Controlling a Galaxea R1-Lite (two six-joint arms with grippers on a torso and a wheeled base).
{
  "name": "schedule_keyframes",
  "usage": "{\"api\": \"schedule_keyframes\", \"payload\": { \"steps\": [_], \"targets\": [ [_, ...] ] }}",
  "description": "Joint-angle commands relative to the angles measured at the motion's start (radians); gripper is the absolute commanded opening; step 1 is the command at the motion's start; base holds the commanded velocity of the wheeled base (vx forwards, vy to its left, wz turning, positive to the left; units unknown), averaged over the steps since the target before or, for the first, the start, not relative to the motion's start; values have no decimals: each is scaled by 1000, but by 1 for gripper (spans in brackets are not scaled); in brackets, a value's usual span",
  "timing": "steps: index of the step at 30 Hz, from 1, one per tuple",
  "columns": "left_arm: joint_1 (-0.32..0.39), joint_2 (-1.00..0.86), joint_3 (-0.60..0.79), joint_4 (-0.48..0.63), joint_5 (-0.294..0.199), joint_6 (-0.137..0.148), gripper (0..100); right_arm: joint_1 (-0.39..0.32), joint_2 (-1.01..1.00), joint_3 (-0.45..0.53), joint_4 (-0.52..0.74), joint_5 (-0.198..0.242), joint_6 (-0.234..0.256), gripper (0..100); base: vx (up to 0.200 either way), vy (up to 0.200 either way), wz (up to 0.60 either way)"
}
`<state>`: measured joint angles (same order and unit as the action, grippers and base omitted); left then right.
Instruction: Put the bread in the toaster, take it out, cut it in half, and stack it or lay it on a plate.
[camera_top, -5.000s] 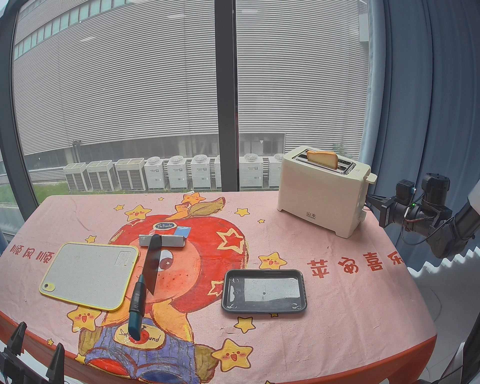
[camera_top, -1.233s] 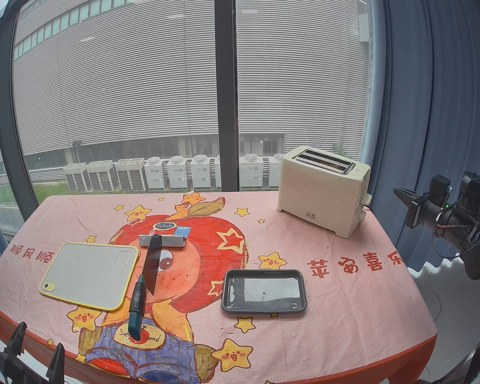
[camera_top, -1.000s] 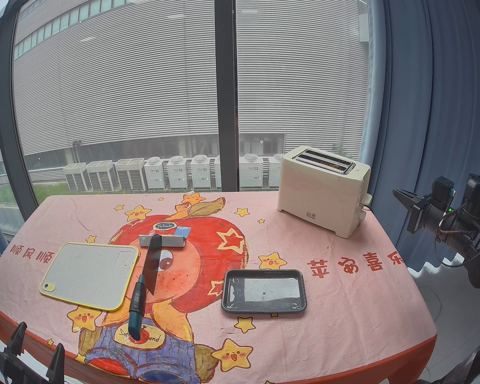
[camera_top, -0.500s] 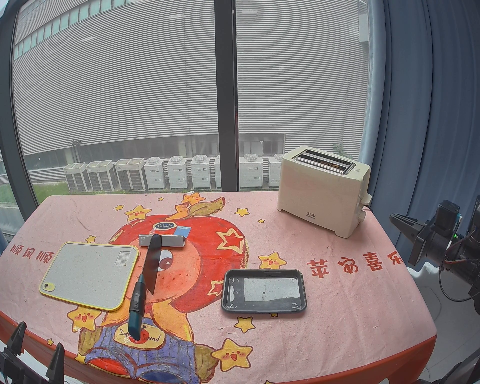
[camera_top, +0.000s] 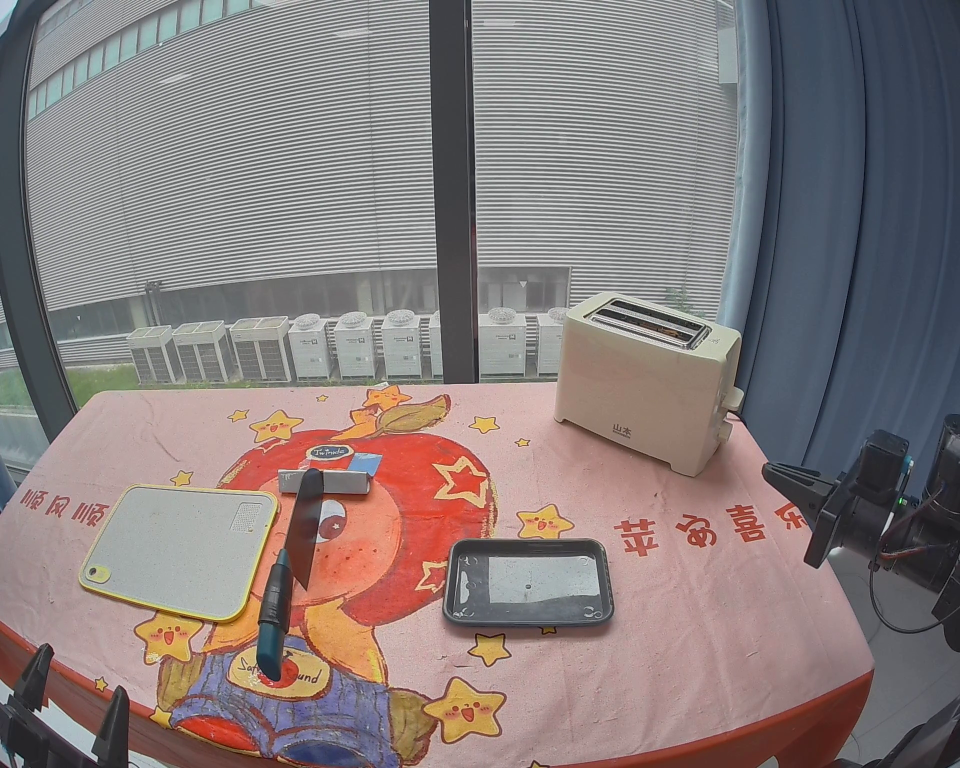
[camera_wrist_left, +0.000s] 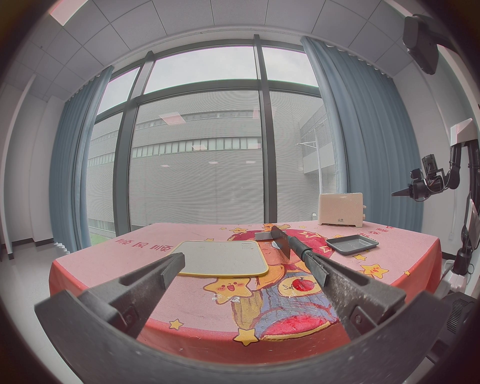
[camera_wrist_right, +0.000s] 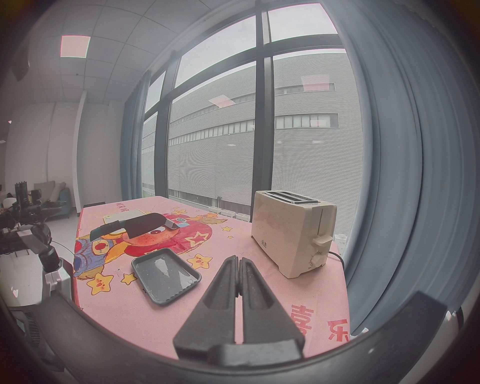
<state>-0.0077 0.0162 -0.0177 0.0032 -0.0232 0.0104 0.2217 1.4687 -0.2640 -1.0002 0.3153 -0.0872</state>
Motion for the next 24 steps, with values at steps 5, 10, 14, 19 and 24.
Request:
{"api": "schedule_keyframes", "payload": {
  "steps": [5,10,14,19,24],
  "targets": [
    [0,-16,18,0,0,2,100,-8,-10,68,-3,-30,4,0,0,0,0],
    [-2,-16,18,0,0,3,100,-7,-10,77,-5,-62,6,0,0,0,0],
    [0,-16,18,0,0,0,100,-8,-10,77,-5,-70,4,0,0,0,0],
    [0,-16,18,0,0,0,100,-10,-8,62,-5,-70,9,0,0,0,0],
    [0,-16,18,0,0,0,100,-13,-5,65,-5,-70,9,0,0,0,0]
  ]
}}
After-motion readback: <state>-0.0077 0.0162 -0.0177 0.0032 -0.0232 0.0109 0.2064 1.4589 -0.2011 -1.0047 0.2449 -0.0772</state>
